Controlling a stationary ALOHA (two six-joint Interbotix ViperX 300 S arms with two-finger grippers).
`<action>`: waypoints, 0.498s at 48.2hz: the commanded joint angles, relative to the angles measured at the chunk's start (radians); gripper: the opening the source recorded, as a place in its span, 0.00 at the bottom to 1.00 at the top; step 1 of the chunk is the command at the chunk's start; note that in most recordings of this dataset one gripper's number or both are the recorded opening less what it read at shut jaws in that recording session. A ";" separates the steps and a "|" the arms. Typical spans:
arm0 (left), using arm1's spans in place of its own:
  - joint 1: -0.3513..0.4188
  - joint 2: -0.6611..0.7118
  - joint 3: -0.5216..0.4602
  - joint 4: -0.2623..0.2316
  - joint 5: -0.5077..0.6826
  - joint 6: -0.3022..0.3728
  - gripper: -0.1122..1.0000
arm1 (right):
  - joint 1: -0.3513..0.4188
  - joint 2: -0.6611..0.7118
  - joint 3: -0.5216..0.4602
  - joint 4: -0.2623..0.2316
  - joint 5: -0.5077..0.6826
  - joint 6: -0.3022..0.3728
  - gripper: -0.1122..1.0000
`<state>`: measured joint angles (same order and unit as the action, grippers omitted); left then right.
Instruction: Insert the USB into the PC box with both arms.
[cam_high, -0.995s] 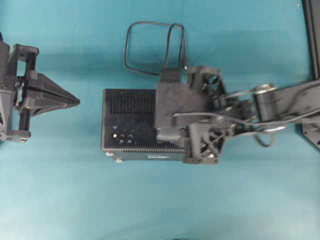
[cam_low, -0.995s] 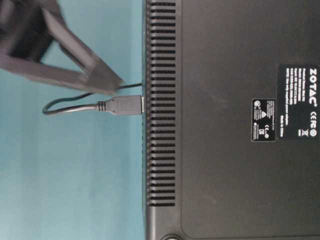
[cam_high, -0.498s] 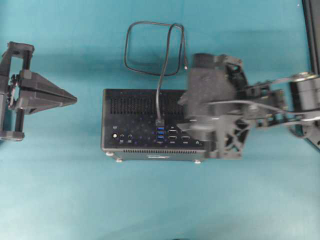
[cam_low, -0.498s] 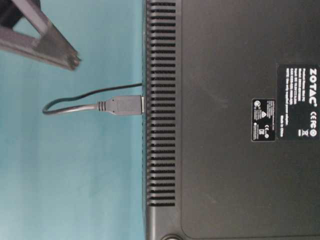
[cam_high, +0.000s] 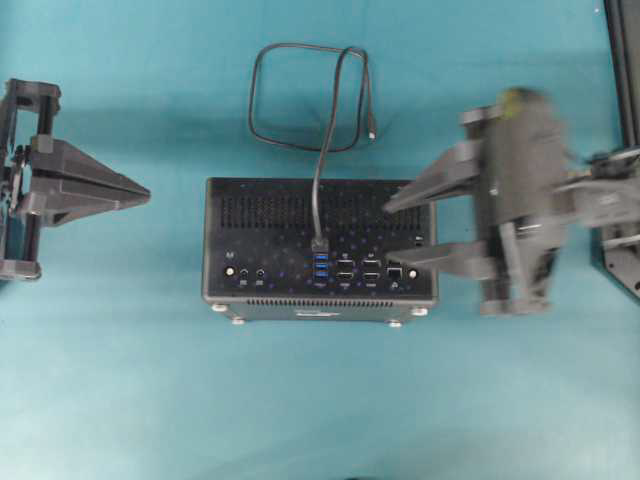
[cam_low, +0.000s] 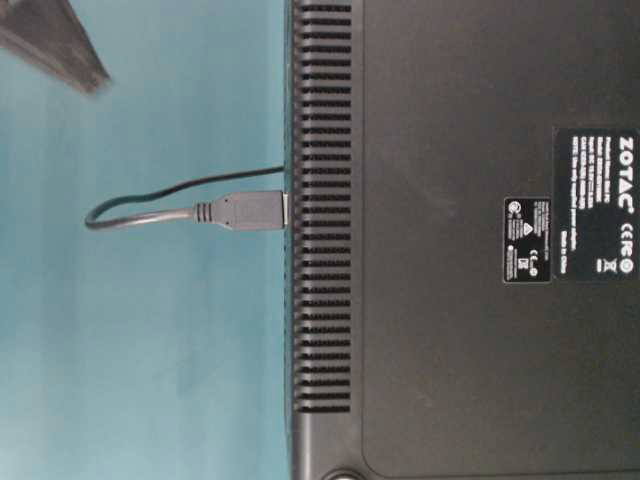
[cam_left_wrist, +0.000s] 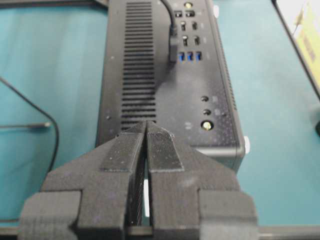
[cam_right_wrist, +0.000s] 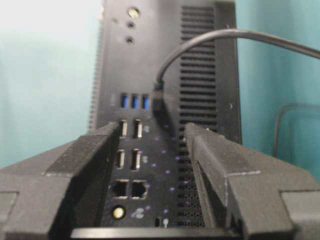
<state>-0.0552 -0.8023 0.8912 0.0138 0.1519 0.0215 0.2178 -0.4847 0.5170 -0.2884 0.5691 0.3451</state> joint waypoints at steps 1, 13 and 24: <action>-0.002 -0.002 -0.015 0.003 -0.011 0.000 0.10 | -0.003 -0.041 0.011 -0.002 -0.018 0.012 0.65; -0.005 -0.002 -0.015 0.002 -0.021 0.005 0.10 | -0.008 -0.097 0.075 0.000 -0.035 0.014 0.65; -0.006 -0.002 -0.012 0.003 -0.046 0.006 0.10 | -0.032 -0.161 0.126 0.000 -0.080 0.014 0.65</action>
<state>-0.0614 -0.8038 0.8912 0.0138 0.1227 0.0245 0.1979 -0.6167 0.6397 -0.2884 0.5123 0.3467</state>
